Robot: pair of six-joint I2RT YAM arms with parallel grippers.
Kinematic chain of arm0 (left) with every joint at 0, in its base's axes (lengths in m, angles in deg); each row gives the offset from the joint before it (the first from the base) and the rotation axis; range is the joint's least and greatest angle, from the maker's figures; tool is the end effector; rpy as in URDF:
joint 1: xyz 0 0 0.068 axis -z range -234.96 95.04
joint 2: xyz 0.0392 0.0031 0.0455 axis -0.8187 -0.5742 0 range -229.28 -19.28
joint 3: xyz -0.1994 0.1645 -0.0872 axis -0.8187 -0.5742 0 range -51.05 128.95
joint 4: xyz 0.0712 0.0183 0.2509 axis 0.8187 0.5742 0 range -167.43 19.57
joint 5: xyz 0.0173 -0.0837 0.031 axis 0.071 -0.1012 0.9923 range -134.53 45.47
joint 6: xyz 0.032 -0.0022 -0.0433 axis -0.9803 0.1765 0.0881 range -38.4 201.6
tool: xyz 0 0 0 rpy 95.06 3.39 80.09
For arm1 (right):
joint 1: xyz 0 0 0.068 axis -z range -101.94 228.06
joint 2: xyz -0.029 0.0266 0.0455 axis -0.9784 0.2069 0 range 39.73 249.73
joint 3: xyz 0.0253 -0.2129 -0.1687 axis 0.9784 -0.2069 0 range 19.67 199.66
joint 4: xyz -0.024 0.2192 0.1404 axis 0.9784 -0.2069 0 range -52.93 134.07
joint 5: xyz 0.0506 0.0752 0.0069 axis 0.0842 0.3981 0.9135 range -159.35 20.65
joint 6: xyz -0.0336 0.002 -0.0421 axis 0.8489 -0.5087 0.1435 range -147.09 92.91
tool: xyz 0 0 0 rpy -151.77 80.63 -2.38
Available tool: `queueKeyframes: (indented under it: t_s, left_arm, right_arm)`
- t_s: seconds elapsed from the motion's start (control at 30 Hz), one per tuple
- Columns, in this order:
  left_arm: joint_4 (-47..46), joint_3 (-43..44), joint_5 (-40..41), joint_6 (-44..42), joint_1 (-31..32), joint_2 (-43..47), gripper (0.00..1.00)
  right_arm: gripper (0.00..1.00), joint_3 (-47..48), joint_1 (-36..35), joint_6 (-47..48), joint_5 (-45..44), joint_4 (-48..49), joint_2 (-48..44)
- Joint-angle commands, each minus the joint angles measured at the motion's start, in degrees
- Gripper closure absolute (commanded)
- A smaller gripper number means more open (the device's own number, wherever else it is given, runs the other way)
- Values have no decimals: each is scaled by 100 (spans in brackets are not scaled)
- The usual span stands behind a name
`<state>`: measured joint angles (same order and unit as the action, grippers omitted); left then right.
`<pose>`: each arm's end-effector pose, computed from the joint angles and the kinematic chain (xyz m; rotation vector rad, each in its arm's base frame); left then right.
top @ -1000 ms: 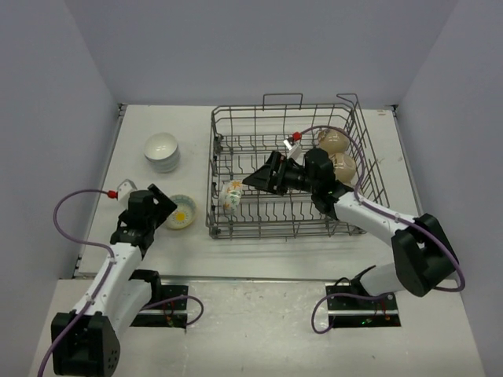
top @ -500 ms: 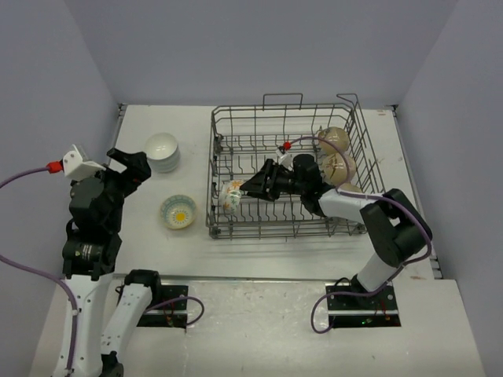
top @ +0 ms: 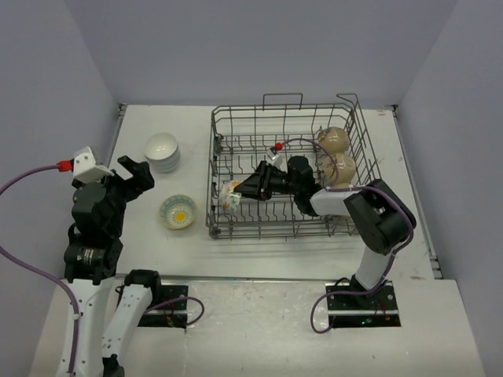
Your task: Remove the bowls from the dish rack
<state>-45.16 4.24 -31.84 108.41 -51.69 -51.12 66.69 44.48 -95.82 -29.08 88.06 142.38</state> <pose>0.1042 0.0018 0.3886 -0.5105 1.6476 -0.1972 0.2912 0.2209 0.1824 0.0354 2.1648 1.7938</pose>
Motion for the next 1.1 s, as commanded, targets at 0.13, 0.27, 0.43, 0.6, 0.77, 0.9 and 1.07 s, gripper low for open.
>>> queueKeyframes:
  t_s: [0.13,0.27,0.43,0.6,0.77,0.9,1.07]
  left_arm:
    - [-282,-597,85,-343,-37,-7,0]
    - [-406,-738,15,-395,-28,-33,0]
    - [-458,-747,-3,-431,-28,-77,0]
    - [-520,-818,-21,-440,-28,-68,0]
    - [-547,-888,-3,-457,-28,-86,0]
    - [-564,-897,-3,-466,-28,-95,0]
    - [-582,-914,-3,-466,-28,-112,0]
  right_arm:
    - [63,141,-52,-666,402,1399,290]
    - [65,114,-43,-1273,587,2332,615]
    - [68,158,-52,-1442,605,2633,835]
    - [82,184,-52,-1590,675,2940,888]
    - [89,175,-52,-1617,710,3002,818]
    - [96,149,-52,-1722,693,3186,818]
    - [100,149,-52,-1986,719,3651,800]
